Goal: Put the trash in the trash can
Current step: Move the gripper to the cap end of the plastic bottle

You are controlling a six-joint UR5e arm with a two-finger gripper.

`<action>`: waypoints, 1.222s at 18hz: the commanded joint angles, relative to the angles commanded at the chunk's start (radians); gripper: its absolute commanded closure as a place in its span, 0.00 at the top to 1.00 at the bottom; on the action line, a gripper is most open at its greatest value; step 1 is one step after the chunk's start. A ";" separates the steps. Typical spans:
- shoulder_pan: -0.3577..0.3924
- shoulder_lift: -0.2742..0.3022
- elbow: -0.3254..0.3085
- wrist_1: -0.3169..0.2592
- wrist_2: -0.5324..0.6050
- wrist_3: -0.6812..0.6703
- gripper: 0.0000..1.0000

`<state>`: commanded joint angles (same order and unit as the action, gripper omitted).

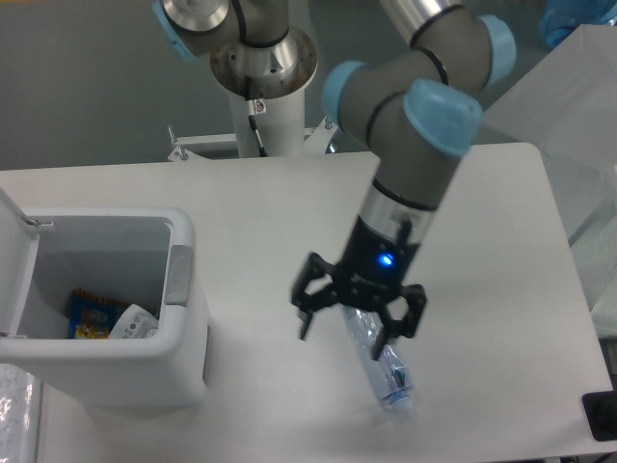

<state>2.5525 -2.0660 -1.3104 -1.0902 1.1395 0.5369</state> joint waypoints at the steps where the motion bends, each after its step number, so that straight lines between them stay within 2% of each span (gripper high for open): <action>1: -0.002 -0.023 0.038 -0.046 0.026 -0.002 1.00; 4: -0.003 -0.092 0.126 -0.146 0.084 -0.008 1.00; 9: -0.011 -0.190 0.244 -0.204 0.155 -0.047 1.00; 14: -0.057 -0.328 0.404 -0.287 0.308 -0.106 1.00; 19: -0.072 -0.358 0.410 -0.287 0.356 -0.110 1.00; 22: -0.103 -0.384 0.398 -0.283 0.434 -0.141 1.00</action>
<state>2.4498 -2.4497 -0.9126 -1.3729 1.5737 0.3958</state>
